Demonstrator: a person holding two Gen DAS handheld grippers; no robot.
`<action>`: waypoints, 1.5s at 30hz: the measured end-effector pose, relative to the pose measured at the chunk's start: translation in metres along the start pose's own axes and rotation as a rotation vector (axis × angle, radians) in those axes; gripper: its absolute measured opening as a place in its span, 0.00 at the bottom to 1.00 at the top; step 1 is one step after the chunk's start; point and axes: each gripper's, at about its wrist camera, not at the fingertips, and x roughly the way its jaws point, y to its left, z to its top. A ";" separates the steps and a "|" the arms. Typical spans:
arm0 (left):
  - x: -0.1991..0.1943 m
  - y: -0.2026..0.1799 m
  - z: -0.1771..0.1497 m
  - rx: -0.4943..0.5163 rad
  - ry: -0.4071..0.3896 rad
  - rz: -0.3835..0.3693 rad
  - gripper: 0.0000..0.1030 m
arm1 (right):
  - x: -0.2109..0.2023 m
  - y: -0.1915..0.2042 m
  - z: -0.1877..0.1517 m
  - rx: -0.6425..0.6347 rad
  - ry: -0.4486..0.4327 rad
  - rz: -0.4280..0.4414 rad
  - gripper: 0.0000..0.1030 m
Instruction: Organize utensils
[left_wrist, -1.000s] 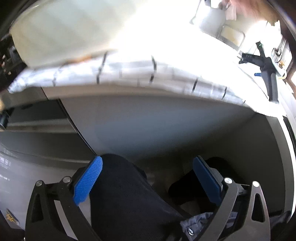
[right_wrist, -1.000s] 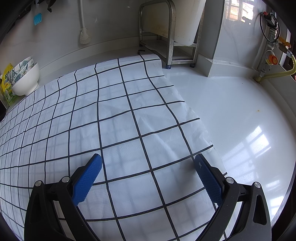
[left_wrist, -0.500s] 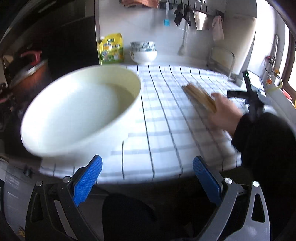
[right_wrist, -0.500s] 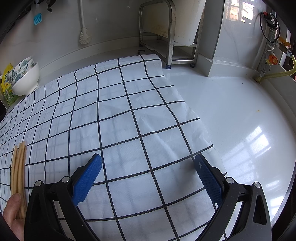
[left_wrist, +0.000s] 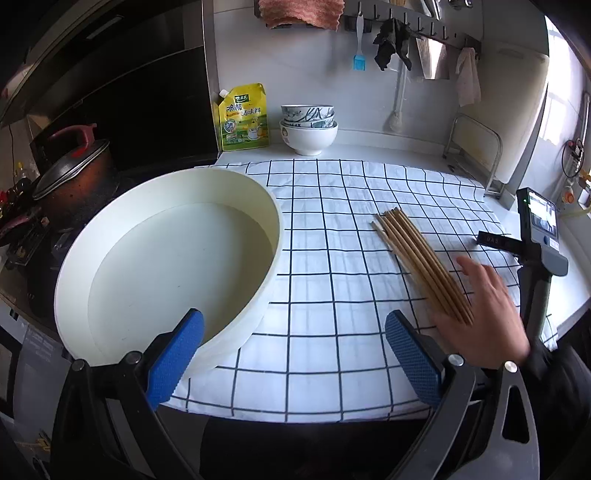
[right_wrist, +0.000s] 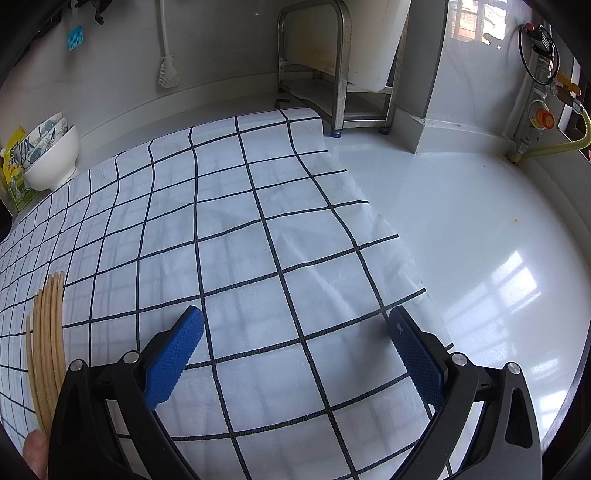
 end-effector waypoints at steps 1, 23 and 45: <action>0.001 -0.002 0.001 -0.001 0.001 0.002 0.94 | 0.000 0.000 0.000 0.000 0.000 0.000 0.92; 0.015 -0.037 0.015 0.000 -0.034 0.010 0.94 | 0.000 0.000 0.000 0.000 0.000 0.000 0.92; 0.019 -0.045 0.015 -0.008 -0.015 0.038 0.94 | 0.000 0.000 0.000 0.000 0.000 0.000 0.92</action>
